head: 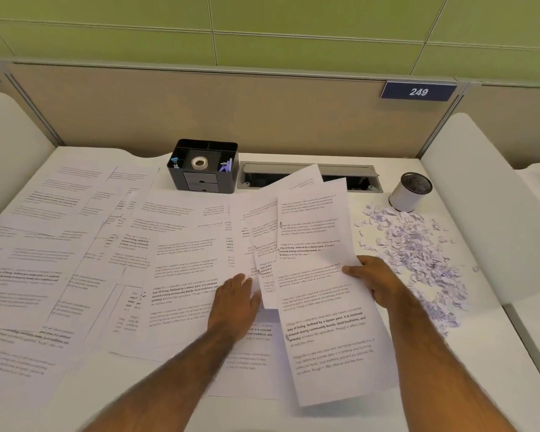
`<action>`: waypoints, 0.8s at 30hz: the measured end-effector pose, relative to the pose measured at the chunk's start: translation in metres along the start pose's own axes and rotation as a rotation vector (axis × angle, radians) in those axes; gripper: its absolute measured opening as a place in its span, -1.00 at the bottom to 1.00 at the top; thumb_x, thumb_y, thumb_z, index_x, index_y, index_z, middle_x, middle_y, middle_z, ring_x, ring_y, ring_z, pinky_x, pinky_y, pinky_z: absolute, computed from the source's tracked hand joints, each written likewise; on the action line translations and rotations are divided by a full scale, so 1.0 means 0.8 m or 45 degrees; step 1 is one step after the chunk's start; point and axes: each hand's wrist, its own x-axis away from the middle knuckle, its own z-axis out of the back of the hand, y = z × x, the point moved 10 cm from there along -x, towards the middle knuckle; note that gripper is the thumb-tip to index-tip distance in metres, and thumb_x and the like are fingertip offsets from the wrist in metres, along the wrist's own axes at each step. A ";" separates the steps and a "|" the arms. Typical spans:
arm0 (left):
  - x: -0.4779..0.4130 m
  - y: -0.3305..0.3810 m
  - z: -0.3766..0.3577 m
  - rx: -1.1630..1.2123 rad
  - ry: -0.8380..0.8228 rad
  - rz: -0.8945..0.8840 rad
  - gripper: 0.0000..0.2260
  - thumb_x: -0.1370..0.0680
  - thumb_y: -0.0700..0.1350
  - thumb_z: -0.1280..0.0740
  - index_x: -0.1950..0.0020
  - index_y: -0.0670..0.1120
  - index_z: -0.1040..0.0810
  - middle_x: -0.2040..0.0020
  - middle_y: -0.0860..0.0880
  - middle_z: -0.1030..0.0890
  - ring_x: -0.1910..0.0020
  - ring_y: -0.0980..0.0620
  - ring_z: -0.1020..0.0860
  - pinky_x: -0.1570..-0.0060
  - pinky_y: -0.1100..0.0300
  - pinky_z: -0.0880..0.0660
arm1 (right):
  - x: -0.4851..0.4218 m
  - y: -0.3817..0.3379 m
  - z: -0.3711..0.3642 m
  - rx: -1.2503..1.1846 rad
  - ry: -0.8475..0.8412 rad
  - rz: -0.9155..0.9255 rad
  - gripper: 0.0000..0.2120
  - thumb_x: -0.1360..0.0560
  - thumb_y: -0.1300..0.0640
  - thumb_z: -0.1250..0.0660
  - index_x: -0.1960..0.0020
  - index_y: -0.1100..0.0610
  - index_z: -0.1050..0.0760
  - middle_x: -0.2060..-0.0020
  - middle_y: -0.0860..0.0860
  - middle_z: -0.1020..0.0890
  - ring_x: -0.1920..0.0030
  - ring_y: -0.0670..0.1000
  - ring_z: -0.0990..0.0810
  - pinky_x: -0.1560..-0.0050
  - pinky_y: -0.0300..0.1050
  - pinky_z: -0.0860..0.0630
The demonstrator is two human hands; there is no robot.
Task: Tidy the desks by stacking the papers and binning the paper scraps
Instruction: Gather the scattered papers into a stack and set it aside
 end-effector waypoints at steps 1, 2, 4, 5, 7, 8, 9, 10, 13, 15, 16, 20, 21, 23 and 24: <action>-0.003 0.001 0.017 0.231 0.070 0.049 -0.59 -0.71 0.14 -0.08 -0.38 -0.06 -0.52 -0.32 -0.08 -0.58 -0.29 -0.11 -0.53 -0.28 0.05 -0.46 | -0.001 0.002 0.000 0.001 -0.009 -0.011 -0.81 -0.49 0.36 -0.43 -0.10 0.32 -0.62 0.05 0.25 -0.73 0.12 0.26 -0.73 0.19 0.05 -0.69; -0.006 -0.003 0.029 0.547 0.077 0.177 -0.63 -0.71 0.16 -0.09 -0.20 0.01 -0.60 -0.12 -0.01 -0.65 -0.13 -0.08 -0.60 -0.10 0.09 -0.52 | -0.001 0.004 -0.001 0.002 -0.019 -0.025 -0.80 -0.50 0.36 -0.43 -0.12 0.32 -0.62 0.04 0.26 -0.73 0.08 0.27 -0.73 0.16 0.07 -0.69; -0.013 -0.004 0.019 1.250 -0.085 0.506 -0.61 -0.70 0.21 -0.08 0.02 0.03 -0.59 0.06 -0.01 -0.68 0.05 -0.07 -0.65 0.03 0.08 -0.57 | -0.001 0.011 -0.003 0.003 -0.026 -0.060 -0.78 -0.50 0.34 -0.43 -0.15 0.32 -0.61 0.02 0.26 -0.73 0.04 0.28 -0.72 0.14 0.08 -0.69; -0.016 -0.002 0.010 1.476 -0.168 0.629 -0.59 -0.70 0.23 -0.07 0.03 0.00 -0.57 0.08 -0.06 -0.69 0.10 -0.08 -0.65 0.00 0.02 -0.59 | 0.000 0.012 -0.002 0.007 -0.022 -0.066 -0.78 -0.51 0.34 -0.43 -0.15 0.32 -0.61 0.02 0.26 -0.73 0.05 0.28 -0.72 0.16 0.07 -0.69; -0.026 0.007 0.003 1.496 -0.303 0.643 -0.56 -0.69 0.23 -0.08 0.01 -0.06 -0.57 0.07 -0.09 -0.69 0.10 -0.06 -0.64 -0.11 -0.03 -0.57 | 0.002 0.009 0.001 0.017 0.001 -0.050 -0.81 -0.51 0.36 -0.42 -0.12 0.32 -0.62 0.03 0.26 -0.73 0.11 0.24 -0.73 0.21 0.04 -0.70; -0.029 0.004 0.001 1.428 -0.300 0.650 -0.56 -0.69 0.22 -0.09 -0.02 -0.09 -0.57 0.04 -0.09 -0.68 0.09 -0.05 -0.62 -0.11 -0.01 -0.56 | 0.003 0.005 0.004 0.025 0.017 -0.034 -0.83 -0.51 0.36 -0.41 -0.10 0.31 -0.62 0.04 0.25 -0.73 0.14 0.23 -0.73 0.23 0.02 -0.70; -0.033 -0.002 -0.002 1.372 -0.274 0.665 -0.56 -0.70 0.21 -0.09 -0.08 -0.10 -0.56 0.03 -0.09 -0.67 0.08 -0.04 -0.61 -0.07 0.02 -0.55 | 0.004 -0.001 0.008 0.036 0.030 -0.019 -0.84 -0.51 0.37 -0.41 -0.09 0.29 -0.63 0.05 0.25 -0.73 0.16 0.22 -0.73 0.24 0.02 -0.70; -0.036 -0.006 -0.006 1.348 -0.260 0.685 -0.56 -0.70 0.21 -0.09 -0.15 -0.11 -0.55 0.01 -0.08 -0.66 0.08 -0.03 -0.60 -0.01 0.06 -0.55 | 0.005 -0.006 0.013 0.046 0.040 -0.007 -0.84 -0.51 0.37 -0.41 -0.09 0.29 -0.63 0.06 0.25 -0.73 0.17 0.21 -0.74 0.26 0.01 -0.69; -0.039 -0.016 -0.018 1.258 -0.249 0.710 -0.55 -0.70 0.16 -0.11 -0.28 -0.17 -0.54 -0.04 -0.10 -0.63 0.08 -0.03 -0.60 0.06 0.13 -0.54 | 0.008 -0.022 0.031 0.064 0.051 0.000 -0.79 -0.50 0.38 -0.41 -0.13 0.29 -0.62 0.06 0.25 -0.73 0.11 0.26 -0.73 0.22 0.04 -0.70; -0.044 -0.016 -0.022 1.024 -0.298 0.594 -0.51 -0.67 0.15 -0.13 -0.40 -0.17 -0.51 -0.31 -0.15 -0.60 -0.22 -0.13 -0.59 -0.28 0.00 -0.52 | 0.011 -0.031 0.045 0.072 0.047 -0.009 -0.78 -0.50 0.37 -0.41 -0.14 0.30 -0.61 0.05 0.26 -0.73 0.08 0.29 -0.72 0.17 0.09 -0.70; -0.047 -0.016 -0.023 0.841 -0.327 0.527 -0.48 -0.66 0.16 -0.13 -0.47 -0.16 -0.46 -0.44 -0.15 -0.51 -0.39 -0.16 -0.49 -0.44 -0.03 -0.39 | 0.013 -0.035 0.053 0.079 0.051 -0.011 -0.78 -0.50 0.37 -0.42 -0.14 0.30 -0.61 0.06 0.27 -0.73 0.09 0.29 -0.72 0.15 0.12 -0.69; -0.052 -0.008 -0.020 0.488 -0.344 0.427 -0.46 -0.69 0.15 -0.13 -0.55 -0.17 -0.34 -0.52 -0.22 -0.38 -0.46 -0.20 -0.40 -0.45 0.00 -0.34 | 0.021 -0.051 0.086 0.086 0.080 -0.009 -0.78 -0.50 0.34 -0.44 -0.14 0.28 -0.61 0.04 0.27 -0.73 0.04 0.32 -0.71 0.03 0.20 -0.67; -0.053 -0.004 -0.019 0.447 -0.348 0.419 -0.46 -0.68 0.16 -0.13 -0.53 -0.17 -0.34 -0.49 -0.23 -0.38 -0.44 -0.22 -0.41 -0.42 -0.02 -0.38 | 0.023 -0.053 0.093 0.080 0.077 -0.010 -0.77 -0.50 0.33 -0.44 -0.15 0.27 -0.61 0.03 0.27 -0.72 0.02 0.33 -0.71 -0.02 0.24 -0.66; -0.051 0.003 -0.017 0.321 -0.374 0.404 -0.46 -0.68 0.17 -0.13 -0.53 -0.16 -0.30 -0.46 -0.22 -0.35 -0.42 -0.22 -0.40 -0.36 -0.04 -0.40 | 0.026 -0.059 0.109 0.070 0.078 -0.005 -0.75 -0.49 0.31 -0.44 -0.17 0.27 -0.60 -0.01 0.29 -0.71 -0.04 0.36 -0.69 -0.14 0.34 -0.59; -0.048 0.006 -0.015 0.232 -0.391 0.395 -0.45 -0.68 0.18 -0.12 -0.53 -0.16 -0.28 -0.46 -0.22 -0.34 -0.42 -0.21 -0.38 -0.35 -0.06 -0.41 | 0.028 -0.062 0.117 0.059 0.084 0.003 -0.74 -0.49 0.32 -0.43 -0.18 0.27 -0.60 -0.02 0.31 -0.70 -0.07 0.38 -0.67 -0.19 0.38 -0.55</action>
